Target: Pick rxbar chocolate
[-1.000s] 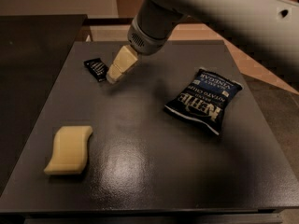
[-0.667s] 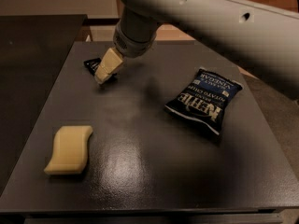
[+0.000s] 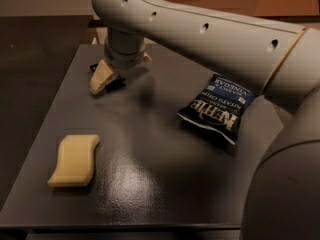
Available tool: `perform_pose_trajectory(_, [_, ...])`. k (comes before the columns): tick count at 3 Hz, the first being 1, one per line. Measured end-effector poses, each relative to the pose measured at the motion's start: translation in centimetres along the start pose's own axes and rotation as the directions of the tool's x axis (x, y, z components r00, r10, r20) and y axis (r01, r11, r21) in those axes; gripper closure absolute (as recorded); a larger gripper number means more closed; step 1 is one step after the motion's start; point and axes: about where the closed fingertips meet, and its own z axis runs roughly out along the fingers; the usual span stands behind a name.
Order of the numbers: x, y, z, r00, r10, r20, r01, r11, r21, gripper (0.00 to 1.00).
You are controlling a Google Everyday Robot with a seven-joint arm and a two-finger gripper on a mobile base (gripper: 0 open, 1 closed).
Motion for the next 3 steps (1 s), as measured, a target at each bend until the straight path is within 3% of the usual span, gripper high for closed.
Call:
perform_pose_trajectory(1, [-0.7,0.3,1.7,0.999,0.016,-0.03,-0.016,0.9999,-0.004,0.0])
perform_pose_trajectory(3, [-2.2,0.7,3.5,0.998,0.021,-0.063,-0.024,0.9985,-0.049,0.35])
